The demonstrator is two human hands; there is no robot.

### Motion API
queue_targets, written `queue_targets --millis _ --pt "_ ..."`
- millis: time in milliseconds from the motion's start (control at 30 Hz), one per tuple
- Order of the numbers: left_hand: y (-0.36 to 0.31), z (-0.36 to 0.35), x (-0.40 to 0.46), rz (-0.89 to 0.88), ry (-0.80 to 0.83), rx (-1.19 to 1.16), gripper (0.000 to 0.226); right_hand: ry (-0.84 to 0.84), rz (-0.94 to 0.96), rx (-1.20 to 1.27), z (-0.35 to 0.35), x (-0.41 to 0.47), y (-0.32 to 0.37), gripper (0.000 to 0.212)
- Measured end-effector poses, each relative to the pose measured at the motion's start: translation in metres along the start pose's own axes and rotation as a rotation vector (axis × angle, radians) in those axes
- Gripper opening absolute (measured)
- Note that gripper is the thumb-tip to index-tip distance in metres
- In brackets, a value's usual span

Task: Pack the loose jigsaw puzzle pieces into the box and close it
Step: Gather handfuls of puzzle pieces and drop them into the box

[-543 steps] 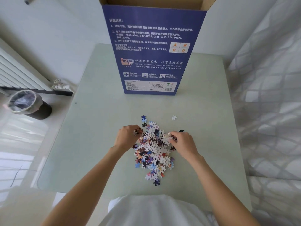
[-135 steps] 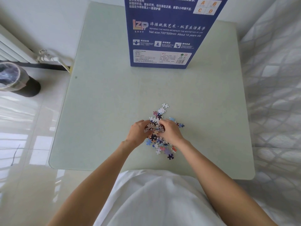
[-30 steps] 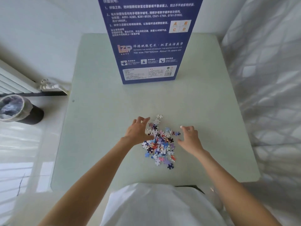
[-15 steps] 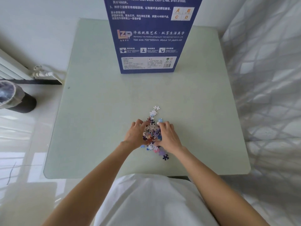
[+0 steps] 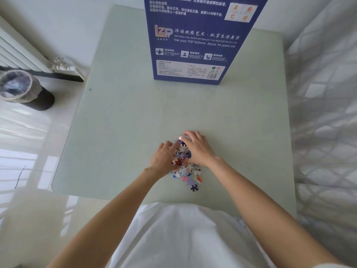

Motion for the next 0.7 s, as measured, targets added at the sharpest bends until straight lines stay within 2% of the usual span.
queue_targets --millis 67,167,333,467,700 --pt "0.001 0.002 0.000 0.003 -0.031 -0.013 0.067 -0.030 0.003 0.059 -0.001 -0.007 0.000 0.079" --pt "0.004 0.005 -0.001 0.003 -0.070 -0.038 0.054 -0.009 -0.074 0.159 -0.007 -0.017 -0.002 0.068" --pt "0.007 0.010 -0.003 -0.004 -0.107 -0.039 0.046 -0.016 -0.162 0.234 -0.006 -0.023 -0.001 0.053" --pt "0.013 0.014 -0.004 -0.008 -0.148 -0.024 0.034 -0.056 -0.168 0.230 -0.001 -0.025 0.001 0.044" --pt "0.021 0.030 -0.008 0.001 -0.185 0.048 0.030 -0.109 -0.171 0.212 0.007 -0.026 0.001 0.033"
Point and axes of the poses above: each hand's wrist, its own x-axis towards the middle knuckle, its own z-axis out of the back of the hand, y = z × x, the point moved 6 cm from there along x, towards the middle knuckle, and after that the axes turned 15 degrees about -z, right-handed, at the moved point
